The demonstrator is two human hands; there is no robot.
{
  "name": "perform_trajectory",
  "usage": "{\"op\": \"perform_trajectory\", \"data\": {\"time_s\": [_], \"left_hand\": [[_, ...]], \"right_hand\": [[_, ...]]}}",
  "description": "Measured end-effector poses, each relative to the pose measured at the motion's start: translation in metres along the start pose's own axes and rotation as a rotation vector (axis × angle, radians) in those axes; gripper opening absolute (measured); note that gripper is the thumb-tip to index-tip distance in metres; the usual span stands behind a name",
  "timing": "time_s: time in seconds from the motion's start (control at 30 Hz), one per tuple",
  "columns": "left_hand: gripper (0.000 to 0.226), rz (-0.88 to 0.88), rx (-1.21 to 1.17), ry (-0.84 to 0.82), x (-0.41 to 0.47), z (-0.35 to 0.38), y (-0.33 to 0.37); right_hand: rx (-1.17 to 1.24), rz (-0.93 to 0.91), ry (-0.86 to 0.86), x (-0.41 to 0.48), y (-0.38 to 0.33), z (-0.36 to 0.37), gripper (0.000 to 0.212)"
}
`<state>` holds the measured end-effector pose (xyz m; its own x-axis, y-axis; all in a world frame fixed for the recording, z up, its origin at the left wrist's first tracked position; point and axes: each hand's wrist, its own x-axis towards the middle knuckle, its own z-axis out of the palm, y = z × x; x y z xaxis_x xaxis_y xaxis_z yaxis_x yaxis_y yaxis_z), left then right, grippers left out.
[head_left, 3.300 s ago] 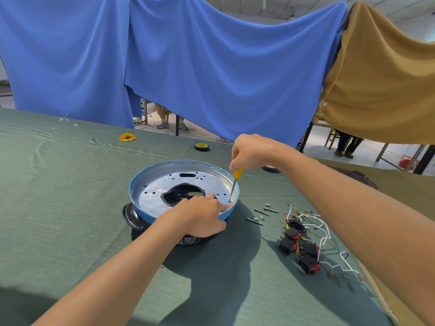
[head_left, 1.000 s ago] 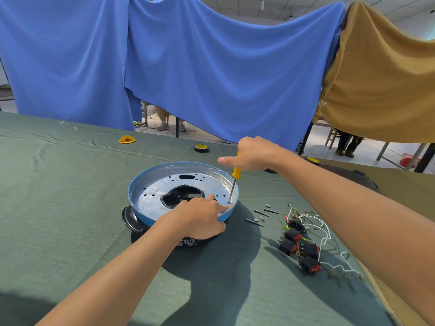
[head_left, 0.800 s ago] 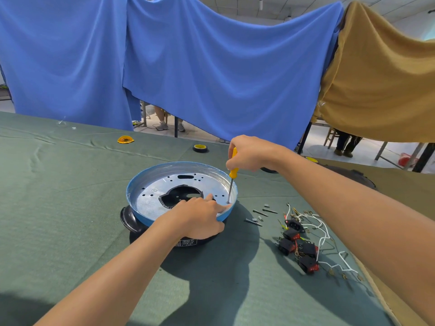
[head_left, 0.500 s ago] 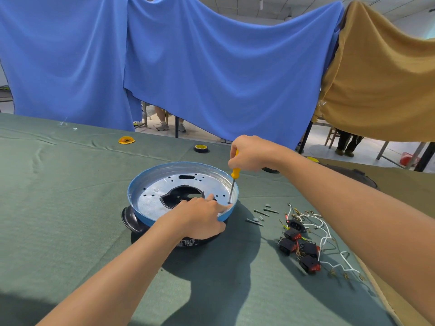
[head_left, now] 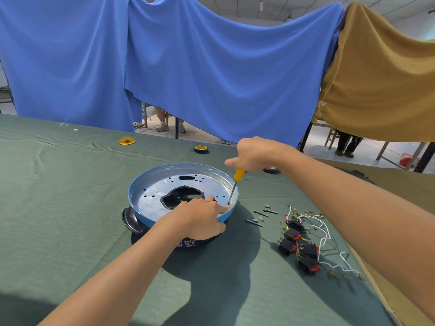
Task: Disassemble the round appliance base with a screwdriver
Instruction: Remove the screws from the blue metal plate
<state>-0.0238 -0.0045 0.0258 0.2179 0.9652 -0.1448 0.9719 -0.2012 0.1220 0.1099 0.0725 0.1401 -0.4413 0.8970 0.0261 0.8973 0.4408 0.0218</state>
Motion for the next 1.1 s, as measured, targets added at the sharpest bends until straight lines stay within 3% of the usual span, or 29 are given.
{"op": "perform_trajectory", "data": {"time_s": [0.13,0.3,0.43,0.53,0.63,0.77,0.93,1.1], "left_hand": [[0.054,0.005,0.006,-0.001,0.0003,-0.0001,0.0002],[0.054,0.006,0.004,-0.005,-0.001,-0.0009,0.0005],[0.054,0.002,-0.001,-0.003,-0.0014,-0.0013,0.0009],[0.054,0.006,-0.004,0.002,-0.0016,-0.0015,0.0017],[0.054,0.001,-0.006,-0.004,-0.0023,-0.0025,0.0017],[0.054,0.006,-0.003,-0.01,-0.0029,-0.003,0.0021],[0.054,-0.002,-0.007,-0.012,-0.0031,-0.0025,0.0025],[0.053,0.0,-0.003,-0.01,-0.0035,-0.0034,0.0032]], "right_hand": [[0.046,-0.039,-0.006,0.0002,-0.0014,0.0024,0.026],[-0.027,-0.01,0.048,0.0012,-0.0015,0.004,0.047],[0.041,-0.052,0.011,0.0012,-0.0027,0.0019,0.025],[0.05,-0.041,-0.024,0.0017,-0.0027,0.0015,0.034],[-0.036,-0.013,0.048,0.0015,-0.0033,0.0031,0.051],[0.039,-0.05,-0.007,0.0026,-0.0035,0.0006,0.023],[-0.003,-0.015,0.054,0.0017,-0.0038,0.0028,0.05],[0.057,-0.021,0.019,0.0023,-0.0015,0.0033,0.021]]}}
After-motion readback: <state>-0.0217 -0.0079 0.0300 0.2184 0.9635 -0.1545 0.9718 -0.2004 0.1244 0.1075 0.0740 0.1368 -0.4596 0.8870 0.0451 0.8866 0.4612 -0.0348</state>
